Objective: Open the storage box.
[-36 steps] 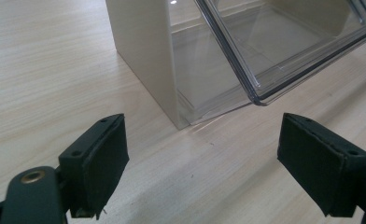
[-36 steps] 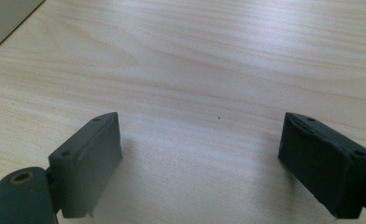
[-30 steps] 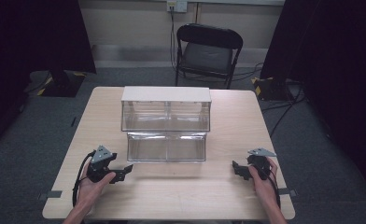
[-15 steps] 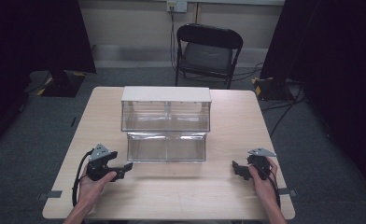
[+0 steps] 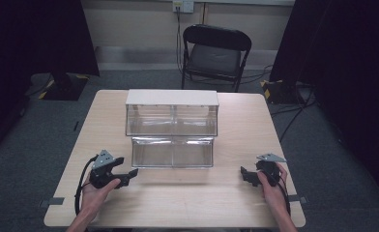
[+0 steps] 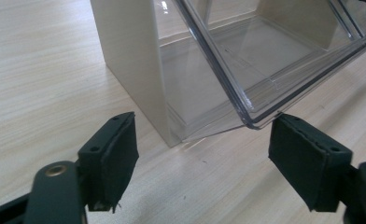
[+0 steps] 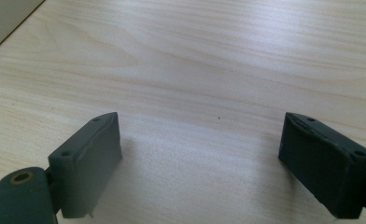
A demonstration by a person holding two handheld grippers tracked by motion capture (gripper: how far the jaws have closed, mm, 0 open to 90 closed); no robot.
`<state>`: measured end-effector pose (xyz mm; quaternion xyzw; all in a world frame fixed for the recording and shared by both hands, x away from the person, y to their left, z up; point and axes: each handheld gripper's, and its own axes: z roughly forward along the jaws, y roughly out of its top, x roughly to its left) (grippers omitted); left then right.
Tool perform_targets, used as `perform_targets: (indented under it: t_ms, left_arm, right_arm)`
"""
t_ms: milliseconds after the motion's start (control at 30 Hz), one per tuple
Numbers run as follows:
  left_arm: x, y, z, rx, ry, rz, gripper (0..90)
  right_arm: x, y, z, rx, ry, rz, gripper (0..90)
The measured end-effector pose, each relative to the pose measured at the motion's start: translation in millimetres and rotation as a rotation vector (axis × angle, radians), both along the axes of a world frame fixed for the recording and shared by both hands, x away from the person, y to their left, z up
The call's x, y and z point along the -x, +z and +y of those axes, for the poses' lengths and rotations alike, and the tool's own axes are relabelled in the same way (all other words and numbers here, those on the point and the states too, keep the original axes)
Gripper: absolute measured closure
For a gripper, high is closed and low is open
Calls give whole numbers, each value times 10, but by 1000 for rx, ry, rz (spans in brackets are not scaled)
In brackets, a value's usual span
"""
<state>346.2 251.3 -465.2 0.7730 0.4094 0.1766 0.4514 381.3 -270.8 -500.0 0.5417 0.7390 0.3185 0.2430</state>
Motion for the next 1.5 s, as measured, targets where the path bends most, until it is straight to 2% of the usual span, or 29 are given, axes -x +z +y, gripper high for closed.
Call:
perform_targets:
  t_ms: [133,200,300,733,900,1233,1467,1500]
  left_arm:
    - [3,1,2,-2,-4,-3,255]
    - [11,11,7,23,-14,-11,243]
    - [25,34,-4,17,-21,-26,243]
    - [28,40,-1,25,-21,-30,234]
    - [33,64,2,30,-20,-46,234]
    - [28,72,0,39,-18,-49,231]
    - [5,75,-29,33,-4,-44,182]
    - [1,72,-47,47,0,-41,179]
  right_arm:
    - [-1,0,-1,0,2,0,123]
    - [0,0,0,-1,1,0,122]
    - [-1,0,-1,0,2,0,123]
    - [-1,0,-1,1,2,1,122]
    - [-1,0,-1,0,2,1,122]
    - [-1,0,-1,0,2,1,123]
    - [-1,0,-1,0,2,1,122]
    - [-1,0,-1,1,2,1,122]
